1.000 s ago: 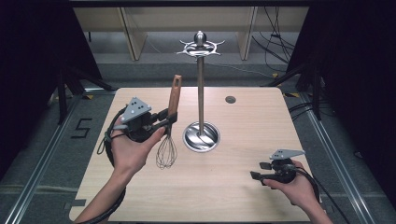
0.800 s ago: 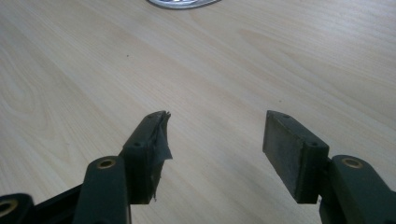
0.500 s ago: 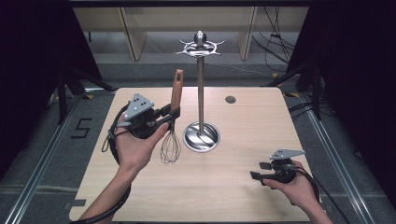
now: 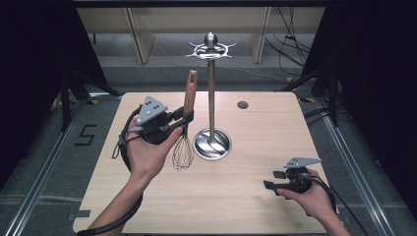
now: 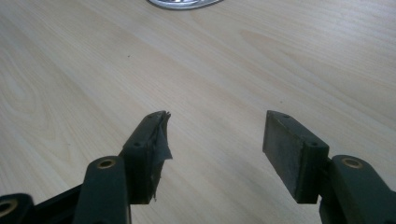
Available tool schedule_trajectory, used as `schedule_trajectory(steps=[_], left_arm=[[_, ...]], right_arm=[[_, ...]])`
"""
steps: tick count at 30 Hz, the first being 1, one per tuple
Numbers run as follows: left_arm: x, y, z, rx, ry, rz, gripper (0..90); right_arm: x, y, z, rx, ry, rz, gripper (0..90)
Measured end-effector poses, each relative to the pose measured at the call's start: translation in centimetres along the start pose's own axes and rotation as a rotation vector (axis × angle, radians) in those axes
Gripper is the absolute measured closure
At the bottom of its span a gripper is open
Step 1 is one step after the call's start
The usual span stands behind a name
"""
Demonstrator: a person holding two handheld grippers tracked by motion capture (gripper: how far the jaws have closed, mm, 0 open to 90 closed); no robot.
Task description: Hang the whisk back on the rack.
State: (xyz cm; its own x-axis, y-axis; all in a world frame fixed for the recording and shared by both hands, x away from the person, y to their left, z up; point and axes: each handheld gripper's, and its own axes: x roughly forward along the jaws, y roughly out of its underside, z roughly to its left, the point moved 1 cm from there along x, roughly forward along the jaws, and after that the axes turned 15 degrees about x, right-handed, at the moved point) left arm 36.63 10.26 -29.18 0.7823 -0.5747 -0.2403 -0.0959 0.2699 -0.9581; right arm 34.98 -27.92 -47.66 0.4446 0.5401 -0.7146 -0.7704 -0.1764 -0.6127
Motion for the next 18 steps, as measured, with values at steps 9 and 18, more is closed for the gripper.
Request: schedule_trajectory(steps=[9, 18], left_arm=[[0.21, -0.39, -0.14, 0.005, -0.007, -0.003, 70.1], [0.57, -0.89, -0.35, 0.015, -0.003, -0.007, 70.1]], right_arm=[[0.02, -0.01, 0.01, -0.005, -0.001, -0.003, 40.9], [0.04, 0.00, 0.03, -0.004, -0.002, -0.002, 40.9]])
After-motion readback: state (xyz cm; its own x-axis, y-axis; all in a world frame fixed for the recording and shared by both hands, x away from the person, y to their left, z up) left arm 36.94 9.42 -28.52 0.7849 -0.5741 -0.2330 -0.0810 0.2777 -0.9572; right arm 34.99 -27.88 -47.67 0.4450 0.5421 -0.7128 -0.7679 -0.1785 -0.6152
